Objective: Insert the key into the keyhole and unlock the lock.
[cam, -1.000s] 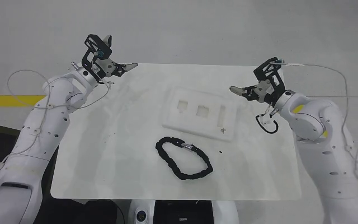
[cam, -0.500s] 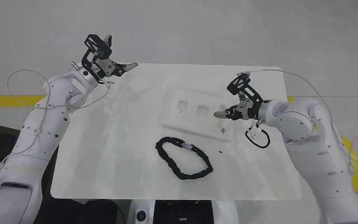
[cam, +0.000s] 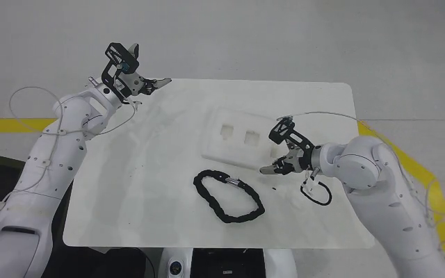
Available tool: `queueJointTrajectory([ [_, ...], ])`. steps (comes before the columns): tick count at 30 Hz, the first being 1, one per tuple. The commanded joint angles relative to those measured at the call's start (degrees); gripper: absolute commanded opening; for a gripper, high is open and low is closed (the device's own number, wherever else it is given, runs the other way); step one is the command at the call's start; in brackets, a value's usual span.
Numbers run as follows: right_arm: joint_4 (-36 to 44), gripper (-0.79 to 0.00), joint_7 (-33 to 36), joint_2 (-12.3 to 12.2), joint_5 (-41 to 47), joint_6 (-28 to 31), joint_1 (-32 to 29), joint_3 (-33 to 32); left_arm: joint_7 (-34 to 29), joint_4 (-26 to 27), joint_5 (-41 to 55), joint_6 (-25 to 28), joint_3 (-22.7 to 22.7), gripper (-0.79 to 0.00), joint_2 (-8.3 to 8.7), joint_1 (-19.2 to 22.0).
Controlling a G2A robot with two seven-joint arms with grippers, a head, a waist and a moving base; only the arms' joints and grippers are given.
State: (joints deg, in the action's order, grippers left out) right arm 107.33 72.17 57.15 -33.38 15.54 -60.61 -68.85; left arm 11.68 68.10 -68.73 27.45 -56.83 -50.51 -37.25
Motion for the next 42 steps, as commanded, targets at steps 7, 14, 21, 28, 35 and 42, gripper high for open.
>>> queueJointTrajectory([
  [7, 0.19, 0.000, 1.43, -0.28, -2.03, 0.26, -0.93, 1.91, 0.00, 0.00, 0.00, 0.00, 0.00, 0.000, 0.00, 0.00],
  [14, -0.43, -0.160, 0.78, -0.41, -2.87, 0.09, -0.93, 2.81, 0.00, 0.00, 0.00, 0.00, 0.00, 0.000, 0.00, 0.00],
  [21, -1.87, -0.449, -0.08, -0.61, -4.34, -0.17, -0.70, 2.92, 0.00, 0.00, 0.00, 0.00, 0.00, 0.000, 0.00, 0.00],
  [28, -2.58, -0.566, -1.07, -0.87, -6.45, -0.47, -0.43, 2.49, 0.00, 0.00, 0.00, 0.00, 0.00, 0.000, 0.00, 0.00],
  [35, -2.72, -0.773, -1.90, -1.11, -7.93, -0.59, -0.32, 2.07, 0.00, 0.00, 0.00, 0.00, 0.00, 0.000, 0.00, 0.00],
  [42, -2.67, -0.785, -2.50, -1.23, -8.26, -0.77, -0.20, 2.08, 0.00, 0.00, 0.00, 0.00, 0.00, 0.000, 0.00, 0.00],
])
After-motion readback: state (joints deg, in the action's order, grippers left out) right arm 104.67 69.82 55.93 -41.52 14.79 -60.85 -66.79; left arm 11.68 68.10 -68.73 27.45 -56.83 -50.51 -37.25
